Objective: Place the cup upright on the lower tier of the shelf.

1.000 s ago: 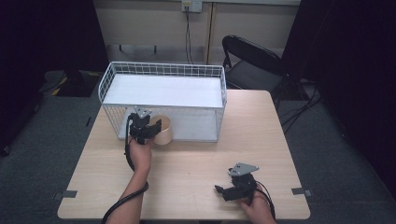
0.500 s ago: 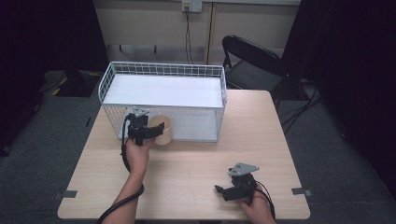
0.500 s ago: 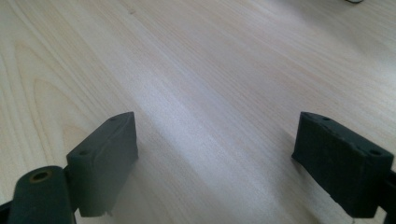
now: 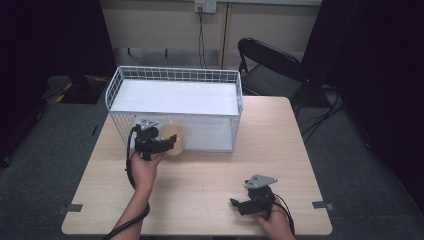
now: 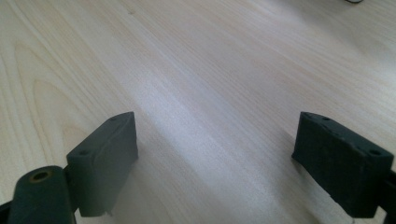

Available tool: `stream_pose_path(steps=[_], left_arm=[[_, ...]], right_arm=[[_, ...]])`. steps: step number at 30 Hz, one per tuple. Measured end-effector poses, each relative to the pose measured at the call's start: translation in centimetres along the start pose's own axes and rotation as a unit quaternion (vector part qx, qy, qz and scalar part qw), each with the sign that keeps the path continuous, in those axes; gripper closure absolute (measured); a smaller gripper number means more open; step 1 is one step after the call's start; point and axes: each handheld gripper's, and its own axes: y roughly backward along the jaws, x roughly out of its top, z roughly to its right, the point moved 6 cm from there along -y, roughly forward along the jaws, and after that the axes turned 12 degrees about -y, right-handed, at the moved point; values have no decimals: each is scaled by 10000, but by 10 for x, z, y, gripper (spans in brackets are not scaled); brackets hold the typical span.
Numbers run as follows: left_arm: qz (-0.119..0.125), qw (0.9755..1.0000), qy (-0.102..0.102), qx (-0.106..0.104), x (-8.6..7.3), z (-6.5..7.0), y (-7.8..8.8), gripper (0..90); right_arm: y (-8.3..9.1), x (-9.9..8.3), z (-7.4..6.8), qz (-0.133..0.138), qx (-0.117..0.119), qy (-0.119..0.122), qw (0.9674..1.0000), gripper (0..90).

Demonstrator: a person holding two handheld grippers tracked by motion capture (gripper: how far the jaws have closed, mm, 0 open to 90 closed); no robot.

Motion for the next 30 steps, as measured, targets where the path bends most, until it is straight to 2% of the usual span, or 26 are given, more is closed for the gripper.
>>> stream_pose_path(steps=[6, 9, 12, 30], left_arm=[[-31, 10000, 1, 4, -4, 3, -3, 263], [-126, 9999, -14, 69, -8, 0, -7, 275], [-124, 9999, 39, 32, -9, -1, -8, 271], [-291, 9995, 98, 105, -14, 2, -25, 357]], right_arm=[[0, 0, 0, 0, -3, -2, 10000, 129], [0, 0, 0, 0, -3, -2, 10000, 129], [0, 0, 0, 0, -3, -2, 10000, 129], [0, 0, 0, 0, -4, -2, 10000, 129]])
